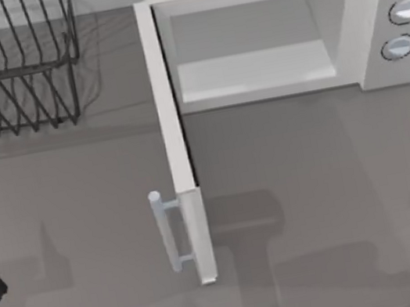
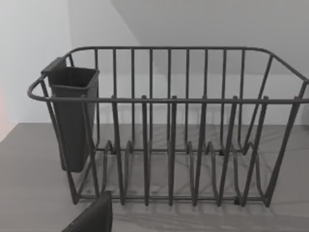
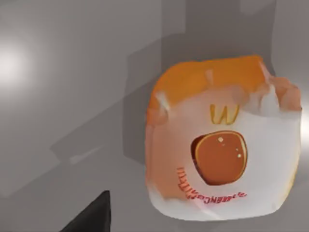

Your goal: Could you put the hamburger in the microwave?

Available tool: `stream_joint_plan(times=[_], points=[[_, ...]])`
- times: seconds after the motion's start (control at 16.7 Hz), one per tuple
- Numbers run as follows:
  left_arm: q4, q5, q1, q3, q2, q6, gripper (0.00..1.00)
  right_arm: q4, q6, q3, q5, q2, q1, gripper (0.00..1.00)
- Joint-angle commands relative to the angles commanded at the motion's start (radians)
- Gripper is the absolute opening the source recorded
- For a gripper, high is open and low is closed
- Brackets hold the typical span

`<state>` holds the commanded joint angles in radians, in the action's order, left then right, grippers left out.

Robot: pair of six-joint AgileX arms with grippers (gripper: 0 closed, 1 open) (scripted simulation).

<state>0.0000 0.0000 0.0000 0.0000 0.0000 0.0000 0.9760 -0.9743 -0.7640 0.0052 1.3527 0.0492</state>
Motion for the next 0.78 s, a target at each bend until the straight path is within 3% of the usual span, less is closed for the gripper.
stream_joint_plan(times=[0.24,0.78], points=[[0.000,0.000,0.000,0.000,0.000,0.000,1.00,-0.041,0.000,0.025,0.000,0.019,-0.002,1.00],[0.000,0.000,0.000,0.000,0.000,0.000,1.00,-0.396,0.004,0.195,0.000,0.200,0.001,1.00]])
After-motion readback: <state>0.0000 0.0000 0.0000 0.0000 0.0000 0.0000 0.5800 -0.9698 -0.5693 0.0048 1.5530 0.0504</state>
